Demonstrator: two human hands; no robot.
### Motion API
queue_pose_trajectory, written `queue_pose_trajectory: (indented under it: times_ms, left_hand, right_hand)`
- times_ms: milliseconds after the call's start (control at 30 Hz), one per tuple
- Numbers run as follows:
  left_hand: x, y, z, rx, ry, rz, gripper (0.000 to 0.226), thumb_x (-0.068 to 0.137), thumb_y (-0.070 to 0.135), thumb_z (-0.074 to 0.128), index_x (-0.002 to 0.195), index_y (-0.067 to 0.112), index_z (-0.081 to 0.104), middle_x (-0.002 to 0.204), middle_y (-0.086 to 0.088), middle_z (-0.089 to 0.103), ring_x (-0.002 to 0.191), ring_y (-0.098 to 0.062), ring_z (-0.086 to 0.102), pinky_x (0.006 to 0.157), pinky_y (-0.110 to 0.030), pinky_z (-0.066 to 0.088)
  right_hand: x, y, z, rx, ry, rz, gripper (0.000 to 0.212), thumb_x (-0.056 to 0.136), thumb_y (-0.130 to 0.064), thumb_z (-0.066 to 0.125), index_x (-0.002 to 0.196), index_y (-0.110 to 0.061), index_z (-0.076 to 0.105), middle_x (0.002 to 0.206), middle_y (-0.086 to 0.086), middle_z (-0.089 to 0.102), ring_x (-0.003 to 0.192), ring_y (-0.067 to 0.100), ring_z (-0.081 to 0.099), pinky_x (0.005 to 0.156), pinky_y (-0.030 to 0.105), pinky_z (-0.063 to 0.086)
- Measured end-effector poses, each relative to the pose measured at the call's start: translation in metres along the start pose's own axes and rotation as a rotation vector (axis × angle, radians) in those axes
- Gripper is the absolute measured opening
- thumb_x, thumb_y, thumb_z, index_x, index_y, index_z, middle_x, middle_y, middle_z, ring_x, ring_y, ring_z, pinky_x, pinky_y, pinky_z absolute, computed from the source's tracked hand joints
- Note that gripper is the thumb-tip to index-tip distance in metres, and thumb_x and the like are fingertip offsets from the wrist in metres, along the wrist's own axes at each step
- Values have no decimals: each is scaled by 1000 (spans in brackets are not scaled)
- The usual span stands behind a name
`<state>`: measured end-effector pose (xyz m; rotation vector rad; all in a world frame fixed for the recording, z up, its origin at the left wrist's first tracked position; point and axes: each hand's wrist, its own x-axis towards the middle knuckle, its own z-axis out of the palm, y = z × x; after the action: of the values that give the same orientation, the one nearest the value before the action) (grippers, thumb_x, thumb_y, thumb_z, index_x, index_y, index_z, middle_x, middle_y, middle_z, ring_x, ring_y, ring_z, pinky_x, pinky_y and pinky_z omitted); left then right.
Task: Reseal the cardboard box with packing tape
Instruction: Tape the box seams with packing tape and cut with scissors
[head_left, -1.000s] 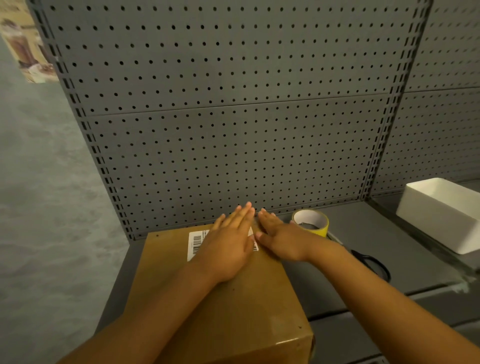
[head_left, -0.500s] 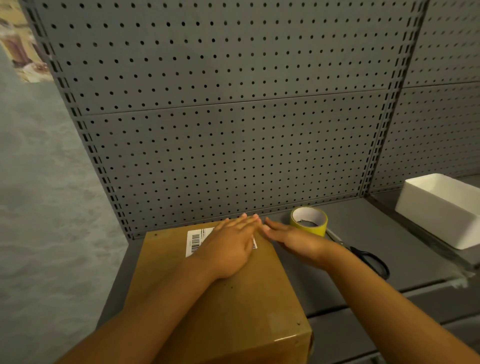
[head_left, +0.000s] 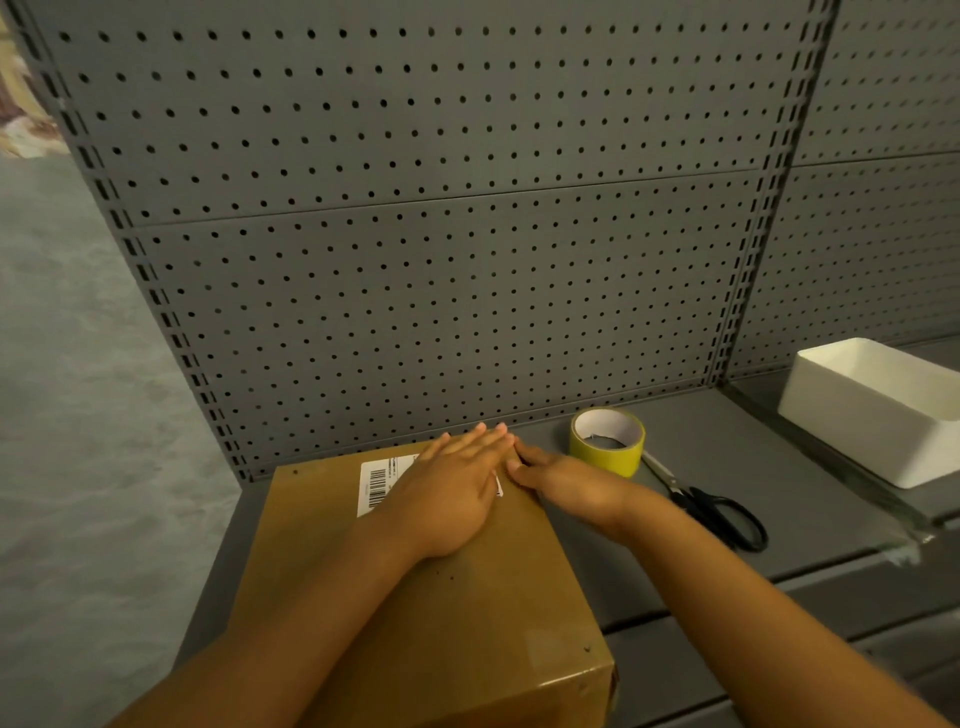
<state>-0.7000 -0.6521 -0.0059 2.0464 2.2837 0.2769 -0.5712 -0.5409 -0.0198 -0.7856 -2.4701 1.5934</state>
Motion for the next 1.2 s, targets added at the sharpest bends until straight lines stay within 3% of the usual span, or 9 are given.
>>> queue_pose_trajectory:
  times_ms: [100, 167, 333, 433, 567, 700, 900, 1067, 1200]
  left_hand:
    - [-1, 2, 1, 9, 7, 2, 51, 104, 26, 21, 152, 29, 7, 159, 13, -1, 146, -3, -4, 120, -34, 1]
    - [-1, 3, 1, 21, -5, -1, 51, 104, 26, 22, 152, 29, 7, 159, 13, 0, 146, -3, -4, 120, -34, 1]
    - [2, -2, 0, -19, 19, -6, 50, 103, 26, 24, 152, 30, 12, 159, 15, 8, 145, -1, 2, 120, -33, 3]
    - [1, -2, 2, -5, 5, 6, 51, 103, 26, 23, 152, 31, 10, 159, 15, 6, 145, -2, 0, 120, -34, 2]
    - [2, -3, 3, -11, 27, 10, 50, 103, 28, 22, 152, 31, 10, 159, 15, 6, 145, -1, 0, 120, -32, 1]
    - [1, -3, 5, 8, 25, 19, 49, 104, 30, 22, 152, 31, 11, 159, 15, 7, 145, -2, 1, 120, -32, 2]
    - [4, -8, -7, 60, 89, 92, 47, 101, 35, 26, 148, 29, 29, 155, 11, 28, 142, -3, 21, 113, -18, 10]
    - [0, -4, -5, 51, 27, 83, 48, 104, 34, 20, 152, 28, 13, 159, 11, 11, 145, -1, 5, 116, -23, 2]
    - [4, -7, -10, 126, -9, 104, 49, 104, 35, 21, 152, 26, 13, 159, 9, 12, 145, -3, 7, 117, -23, 3]
  right_hand:
    - [2, 2, 7, 36, 52, -24, 58, 102, -46, 28, 153, -28, 9, 160, -4, 14, 146, 13, 17, 120, 38, 18]
    - [4, 4, 1, 0, -19, 3, 60, 100, -51, 30, 153, -29, 13, 158, -5, 21, 144, 15, 23, 119, 39, 22]
    - [6, -2, 4, 5, 67, -38, 58, 103, -39, 30, 153, -22, 6, 160, -7, 9, 146, 12, 14, 118, 27, 14]
    - [7, 0, -3, -36, -24, 3, 61, 101, -43, 36, 154, -25, 9, 159, -6, 16, 145, 14, 21, 120, 36, 19]
    - [2, -1, 8, 42, 75, -53, 58, 103, -36, 31, 153, -22, 5, 160, -4, 10, 146, 12, 13, 120, 33, 14]
    - [-1, 4, 7, -163, 66, -33, 60, 103, -42, 23, 153, -20, 0, 161, -3, 5, 146, 14, 14, 115, 25, 15]
    - [-2, 1, 7, -170, 78, -42, 57, 103, -42, 24, 153, -23, 5, 161, -2, 7, 146, 15, 15, 116, 26, 15]
    - [-3, -1, 5, -23, 59, -55, 58, 103, -37, 31, 153, -23, 4, 160, -4, 10, 146, 13, 16, 119, 33, 18]
    - [2, -4, -3, -68, -21, -27, 60, 102, -36, 36, 153, -24, 5, 159, -6, 13, 144, 13, 21, 117, 29, 20]
